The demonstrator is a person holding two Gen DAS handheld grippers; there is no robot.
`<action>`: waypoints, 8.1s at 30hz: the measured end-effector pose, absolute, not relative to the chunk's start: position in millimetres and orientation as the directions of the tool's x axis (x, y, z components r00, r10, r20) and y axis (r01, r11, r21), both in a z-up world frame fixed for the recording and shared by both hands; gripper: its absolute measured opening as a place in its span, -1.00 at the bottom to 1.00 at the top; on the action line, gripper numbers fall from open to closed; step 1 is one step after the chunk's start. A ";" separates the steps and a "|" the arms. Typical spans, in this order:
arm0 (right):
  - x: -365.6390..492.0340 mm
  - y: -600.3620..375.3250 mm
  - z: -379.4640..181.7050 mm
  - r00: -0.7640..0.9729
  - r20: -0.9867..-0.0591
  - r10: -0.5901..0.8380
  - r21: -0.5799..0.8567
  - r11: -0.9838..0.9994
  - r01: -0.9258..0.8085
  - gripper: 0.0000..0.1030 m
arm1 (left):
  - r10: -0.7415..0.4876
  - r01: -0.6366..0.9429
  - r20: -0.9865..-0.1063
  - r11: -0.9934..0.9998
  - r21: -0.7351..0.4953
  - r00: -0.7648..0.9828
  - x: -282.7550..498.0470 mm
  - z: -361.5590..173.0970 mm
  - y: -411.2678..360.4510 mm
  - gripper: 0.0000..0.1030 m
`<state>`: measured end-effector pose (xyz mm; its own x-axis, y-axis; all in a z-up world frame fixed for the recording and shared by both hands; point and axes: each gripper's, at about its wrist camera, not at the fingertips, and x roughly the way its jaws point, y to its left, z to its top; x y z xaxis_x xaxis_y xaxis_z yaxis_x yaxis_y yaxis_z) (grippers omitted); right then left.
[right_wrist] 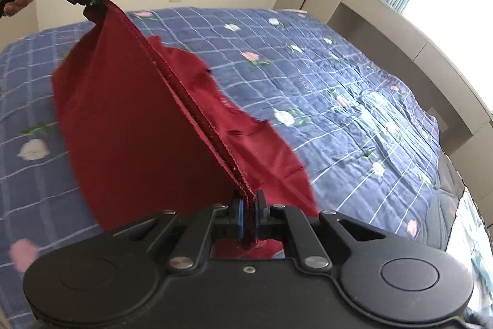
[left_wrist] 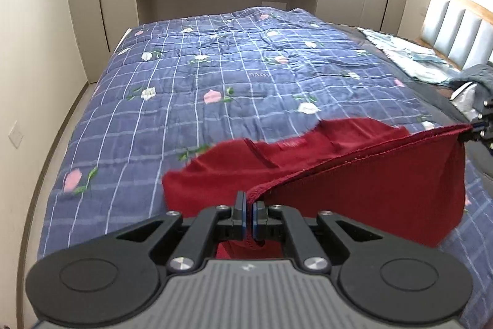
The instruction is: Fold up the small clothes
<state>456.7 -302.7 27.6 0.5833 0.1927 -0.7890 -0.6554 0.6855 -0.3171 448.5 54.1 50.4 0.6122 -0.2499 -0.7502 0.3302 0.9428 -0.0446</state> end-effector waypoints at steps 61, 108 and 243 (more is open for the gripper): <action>619.9 -343.1 -131.6 0.807 -0.584 -0.082 -0.350 0.923 -0.159 0.99 | 0.077 -0.208 -0.763 0.975 -0.077 0.641 597.0 -114.6 58.6 1.00; 505.0 -320.6 -113.6 0.776 -0.626 0.077 0.071 0.997 -0.042 -0.06 | 0.164 -0.257 -0.724 0.966 -0.018 0.670 443.3 -66.2 29.2 0.99; 470.8 -176.5 -157.9 0.864 -0.503 -0.001 -0.278 0.947 -0.161 0.99 | -0.054 -0.354 -0.763 0.863 -0.360 0.645 409.8 -92.6 76.6 0.10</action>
<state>470.8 -176.5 -157.9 0.8641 -0.0006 -0.5033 -0.1613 0.9470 -0.2780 409.8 76.6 -92.6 0.6446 -0.0537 -0.7626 -0.3542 0.8630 -0.3602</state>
